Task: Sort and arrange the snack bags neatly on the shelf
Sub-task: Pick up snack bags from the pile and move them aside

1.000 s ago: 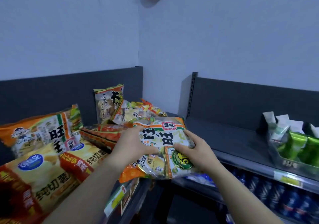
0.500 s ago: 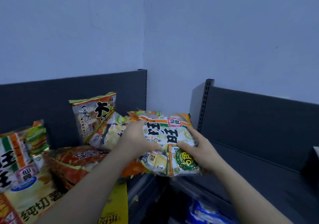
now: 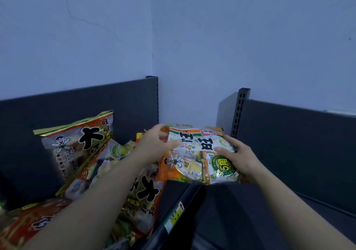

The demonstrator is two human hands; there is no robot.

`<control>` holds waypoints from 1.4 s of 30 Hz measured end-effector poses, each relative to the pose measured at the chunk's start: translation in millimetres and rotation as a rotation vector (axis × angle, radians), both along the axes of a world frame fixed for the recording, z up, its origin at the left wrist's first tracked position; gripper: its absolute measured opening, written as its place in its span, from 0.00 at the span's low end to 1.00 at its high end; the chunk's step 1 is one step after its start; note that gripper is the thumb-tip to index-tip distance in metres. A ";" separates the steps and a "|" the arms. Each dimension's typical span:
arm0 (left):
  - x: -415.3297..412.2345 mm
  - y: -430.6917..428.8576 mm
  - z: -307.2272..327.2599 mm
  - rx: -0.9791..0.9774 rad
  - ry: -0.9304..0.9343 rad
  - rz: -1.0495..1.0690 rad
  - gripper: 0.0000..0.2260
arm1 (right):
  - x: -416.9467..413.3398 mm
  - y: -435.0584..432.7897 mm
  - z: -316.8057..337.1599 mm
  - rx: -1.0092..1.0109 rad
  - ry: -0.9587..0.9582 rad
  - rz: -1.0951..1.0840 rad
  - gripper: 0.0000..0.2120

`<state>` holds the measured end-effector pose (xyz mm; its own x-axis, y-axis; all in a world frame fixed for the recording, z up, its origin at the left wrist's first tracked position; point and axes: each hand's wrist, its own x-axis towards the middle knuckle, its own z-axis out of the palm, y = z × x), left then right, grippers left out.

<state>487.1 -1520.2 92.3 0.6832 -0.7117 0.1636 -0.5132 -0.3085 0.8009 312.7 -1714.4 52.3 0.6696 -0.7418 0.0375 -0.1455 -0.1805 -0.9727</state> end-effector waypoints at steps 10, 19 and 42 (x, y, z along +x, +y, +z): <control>63.9 -49.5 -38.8 0.288 -0.230 0.278 0.16 | 39.9 -79.8 -28.8 0.064 0.085 0.114 0.34; 127.7 -99.4 -76.5 0.451 -0.146 0.359 0.15 | 60.1 -119.1 -52.0 0.079 0.225 0.237 0.32; 103.2 -46.7 67.1 -0.242 -0.682 0.594 0.07 | 113.6 -106.9 -79.5 -0.081 0.229 0.135 0.31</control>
<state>590.3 -1566.9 159.4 0.6256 -0.1712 0.7612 -0.7076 -0.5354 0.4611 426.3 -1821.3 -27.2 0.7600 -0.6460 -0.0713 -0.3297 -0.2888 -0.8988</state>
